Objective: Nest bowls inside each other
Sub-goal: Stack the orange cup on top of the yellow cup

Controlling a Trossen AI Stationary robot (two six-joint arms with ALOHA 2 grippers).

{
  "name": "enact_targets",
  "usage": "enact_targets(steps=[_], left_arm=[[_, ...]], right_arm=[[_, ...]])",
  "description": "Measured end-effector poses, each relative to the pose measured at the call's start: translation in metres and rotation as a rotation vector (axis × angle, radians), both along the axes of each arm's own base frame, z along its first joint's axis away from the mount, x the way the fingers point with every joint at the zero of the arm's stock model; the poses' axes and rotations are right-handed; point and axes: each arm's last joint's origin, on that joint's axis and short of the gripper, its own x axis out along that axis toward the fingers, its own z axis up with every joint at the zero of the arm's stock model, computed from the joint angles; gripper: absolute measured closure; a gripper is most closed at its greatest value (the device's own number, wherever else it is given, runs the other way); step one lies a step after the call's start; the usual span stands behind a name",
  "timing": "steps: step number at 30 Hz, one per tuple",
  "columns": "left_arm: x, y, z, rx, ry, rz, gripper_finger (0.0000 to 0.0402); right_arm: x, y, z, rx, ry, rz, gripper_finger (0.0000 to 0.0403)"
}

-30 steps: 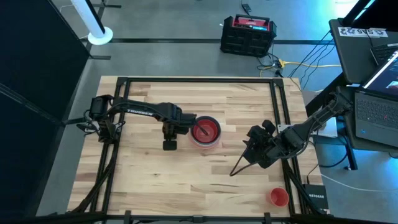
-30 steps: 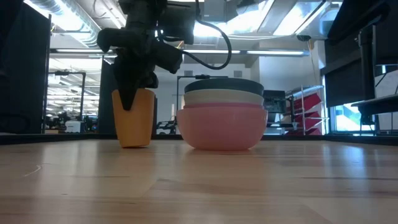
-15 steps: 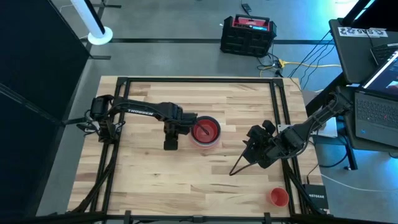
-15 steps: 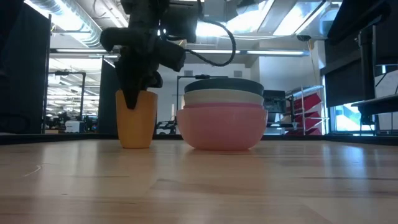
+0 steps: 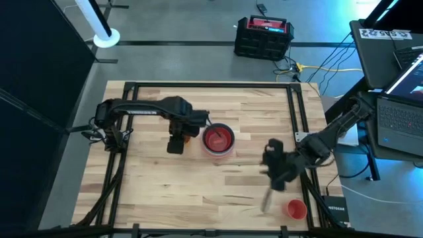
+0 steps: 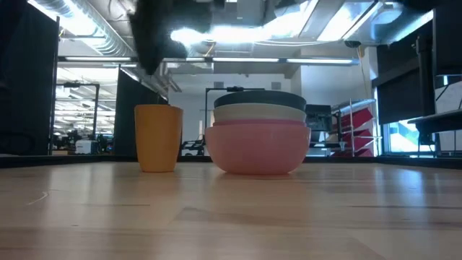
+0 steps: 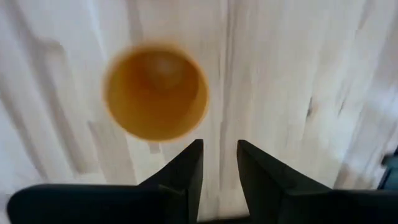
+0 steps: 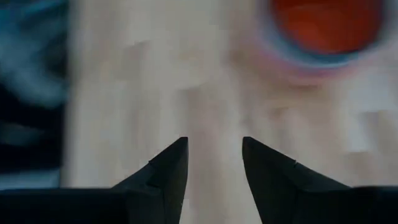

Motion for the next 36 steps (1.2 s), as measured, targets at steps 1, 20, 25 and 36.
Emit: enact_targets(steps=[1,20,25,36], left_arm=[[0.000,0.000,0.003,0.002,-0.020,0.002,0.0320],[-0.005,0.001,0.061,0.035,-0.342,0.035,0.0320],[-0.005,0.001,0.060,0.034,-0.340,0.036,0.0320],[-0.008,0.001,0.059,0.032,-0.308,0.041,0.0320]], right_arm=[[-0.003,0.005,-0.001,0.015,0.028,0.022,0.0262],[-0.080,0.079,-0.039,0.012,0.495,0.151,0.0262],[-0.078,0.081,-0.047,0.044,0.486,0.129,0.0262],[-0.075,0.078,-0.070,0.088,0.503,0.070,0.0298]])
